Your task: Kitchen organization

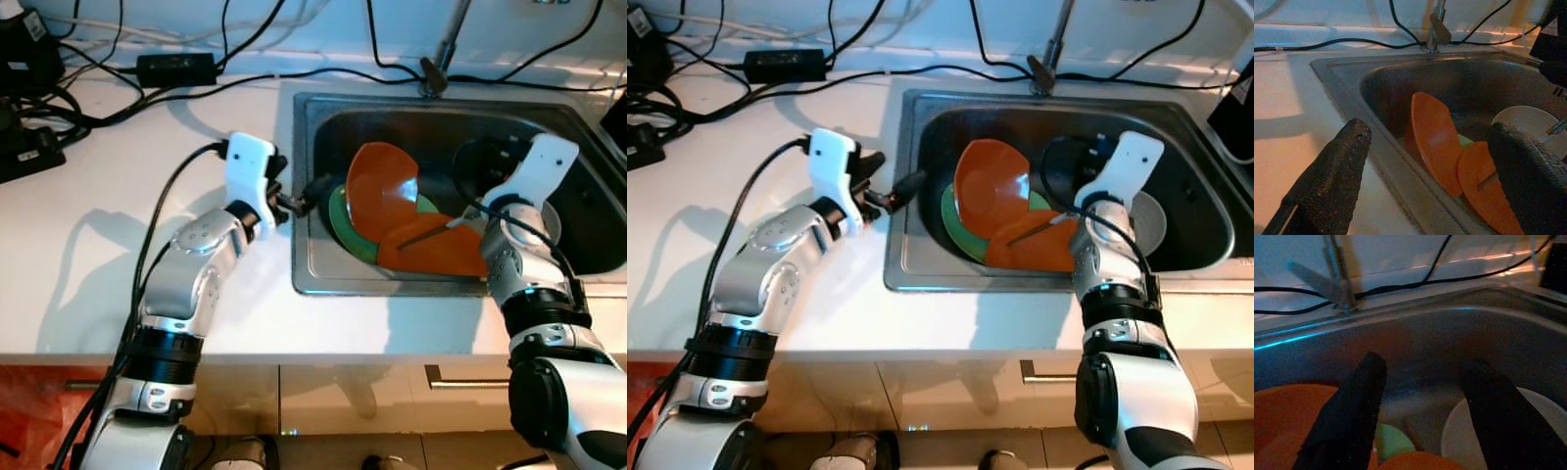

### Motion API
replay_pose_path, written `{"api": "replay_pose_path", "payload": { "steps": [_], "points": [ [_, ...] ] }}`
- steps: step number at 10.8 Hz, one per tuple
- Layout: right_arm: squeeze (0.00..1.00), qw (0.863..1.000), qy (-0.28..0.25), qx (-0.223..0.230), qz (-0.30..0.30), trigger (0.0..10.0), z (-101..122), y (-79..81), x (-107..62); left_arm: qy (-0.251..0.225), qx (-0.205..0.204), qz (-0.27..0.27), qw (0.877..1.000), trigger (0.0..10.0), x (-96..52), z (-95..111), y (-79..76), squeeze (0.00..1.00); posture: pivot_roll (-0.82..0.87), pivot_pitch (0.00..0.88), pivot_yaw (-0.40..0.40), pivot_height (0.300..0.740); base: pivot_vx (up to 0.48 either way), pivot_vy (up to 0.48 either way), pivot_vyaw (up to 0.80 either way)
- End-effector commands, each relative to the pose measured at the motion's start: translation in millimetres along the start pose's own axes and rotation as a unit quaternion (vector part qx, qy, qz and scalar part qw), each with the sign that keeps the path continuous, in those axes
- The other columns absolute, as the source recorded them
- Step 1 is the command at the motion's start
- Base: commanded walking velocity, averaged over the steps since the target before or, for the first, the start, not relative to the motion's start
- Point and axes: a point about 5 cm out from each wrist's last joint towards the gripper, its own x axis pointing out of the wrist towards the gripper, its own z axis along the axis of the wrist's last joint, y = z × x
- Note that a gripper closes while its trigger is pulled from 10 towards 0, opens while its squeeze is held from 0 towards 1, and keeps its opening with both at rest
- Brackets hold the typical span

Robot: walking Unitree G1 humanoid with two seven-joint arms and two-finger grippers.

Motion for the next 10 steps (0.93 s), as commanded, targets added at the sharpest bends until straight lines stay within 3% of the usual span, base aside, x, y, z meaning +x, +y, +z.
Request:
{"api": "replay_pose_path", "payload": {
  "steps": [1,3,4,6,7,10],
  "points": [
    [1.00,1.000,0.004,-0.008,0.014,10.0,5,-0.5,0.9,-0.005,0.004,0.004,1.000,10.0,-0.7,3,-0.4,0.00,0.13,0.070,-0.044,0.740,0.000,0.000,0.00],
    [1.00,0.999,0.012,-0.021,0.034,10.0,8,0.6,0.2,-0.005,0.002,0.008,1.000,10.0,-1.2,4,0.6,0.00,0.13,0.066,-0.045,0.740,0.000,0.000,0.00],
    [1.00,0.996,-0.012,-0.068,0.055,10.0,20,-2.3,-0.4,-0.007,0.001,0.019,1.000,10.0,-2.7,5,4.2,0.00,0.13,0.059,-0.044,0.740,0.000,0.000,0.00],
    [1.00,0.981,-0.141,-0.123,0.043,10.0,67,-8.3,-3.6,-0.017,0.007,0.045,0.999,10.0,-3.3,9,10.4,0.00,0.13,0.055,-0.042,0.740,0.000,0.000,0.00],
    [1.00,0.977,-0.157,-0.135,0.046,10.0,74,-8.4,-5.6,-0.019,0.006,0.046,0.999,10.0,-3.3,9,11.1,0.00,0.12,0.050,-0.039,0.740,0.000,0.000,0.00],
    [1.00,0.976,-0.142,-0.144,0.077,10.0,68,0.0,-13.5,-0.040,0.005,0.072,0.997,10.0,-6.2,15,13.3,0.00,0.12,0.048,-0.038,0.740,0.000,0.000,0.00]
  ]
}}
